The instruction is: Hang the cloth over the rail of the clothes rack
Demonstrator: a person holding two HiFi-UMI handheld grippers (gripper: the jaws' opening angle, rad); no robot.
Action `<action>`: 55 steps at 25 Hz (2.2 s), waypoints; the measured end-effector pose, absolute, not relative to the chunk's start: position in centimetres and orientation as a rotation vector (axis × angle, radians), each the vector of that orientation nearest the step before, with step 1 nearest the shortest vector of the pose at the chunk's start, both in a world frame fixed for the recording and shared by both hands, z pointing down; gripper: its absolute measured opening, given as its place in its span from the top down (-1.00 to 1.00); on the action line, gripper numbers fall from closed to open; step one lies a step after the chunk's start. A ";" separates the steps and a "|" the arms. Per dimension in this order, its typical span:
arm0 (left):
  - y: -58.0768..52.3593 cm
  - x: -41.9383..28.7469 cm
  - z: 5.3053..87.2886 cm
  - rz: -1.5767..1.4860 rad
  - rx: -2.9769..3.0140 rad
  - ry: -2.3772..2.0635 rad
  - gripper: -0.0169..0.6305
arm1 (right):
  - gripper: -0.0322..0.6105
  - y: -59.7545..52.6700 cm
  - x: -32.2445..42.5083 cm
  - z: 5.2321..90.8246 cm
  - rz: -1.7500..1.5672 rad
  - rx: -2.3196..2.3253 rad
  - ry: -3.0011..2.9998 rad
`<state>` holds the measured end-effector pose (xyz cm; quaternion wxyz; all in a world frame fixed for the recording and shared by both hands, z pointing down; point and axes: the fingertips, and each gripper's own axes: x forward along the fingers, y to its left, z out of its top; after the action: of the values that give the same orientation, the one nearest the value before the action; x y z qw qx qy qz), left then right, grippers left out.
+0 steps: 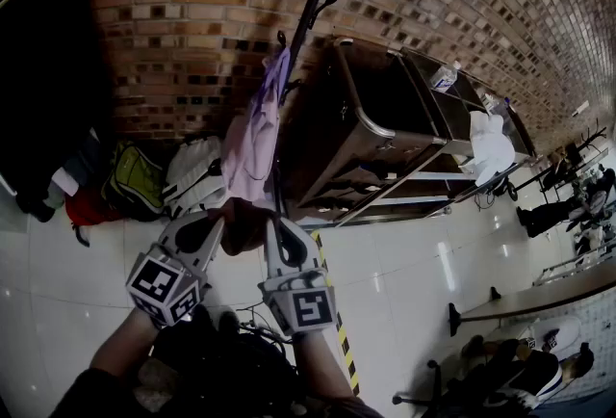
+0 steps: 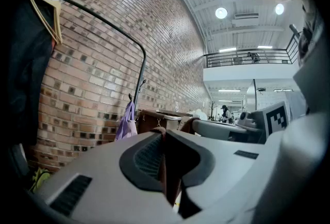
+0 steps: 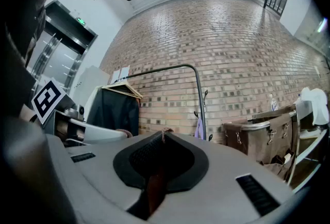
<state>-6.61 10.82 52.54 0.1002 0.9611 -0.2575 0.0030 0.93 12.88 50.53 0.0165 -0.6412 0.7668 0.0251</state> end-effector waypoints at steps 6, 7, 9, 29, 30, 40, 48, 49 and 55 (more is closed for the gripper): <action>8.9 -8.2 52.2 -0.003 2.890 -0.693 0.88 | 0.78 11.6 -0.3 49.7 0.124 -2.051 2.331; 8.7 -8.3 52.0 -0.003 2.895 -0.683 0.88 | 0.78 11.4 -0.4 49.6 0.134 -2.063 2.317; 8.3 -8.6 51.9 0.001 2.895 -0.660 0.88 | 0.78 11.1 -0.5 49.2 0.147 -2.081 2.290; 0.4 2.8 47.6 -0.047 3.039 -0.467 0.88 | 0.78 1.8 8.1 43.9 0.351 -2.083 2.232; -0.6 4.0 47.3 -0.048 3.041 -0.462 0.88 | 0.78 0.8 9.1 43.6 0.352 -2.078 2.227; -10.2 13.9 46.5 0.023 3.003 -0.543 0.88 | 0.78 -9.4 17.7 43.6 0.305 -2.086 2.302; -15.9 20.1 44.0 -0.014 3.008 -0.588 0.88 | 0.78 -14.8 23.5 41.2 0.307 -2.011 2.348; -16.4 20.9 43.5 -0.019 3.015 -0.592 0.88 | 0.78 -15.4 24.1 40.8 0.307 -2.000 2.357; -19.2 23.9 41.1 -0.088 3.083 -0.695 0.88 | 0.78 -18.2 27.1 38.0 0.391 -1.962 2.308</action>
<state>23.94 -19.17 41.14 -0.0102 0.9751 -0.2199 -0.0278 27.09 -18.20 38.04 0.0436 -0.6416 0.7550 0.1277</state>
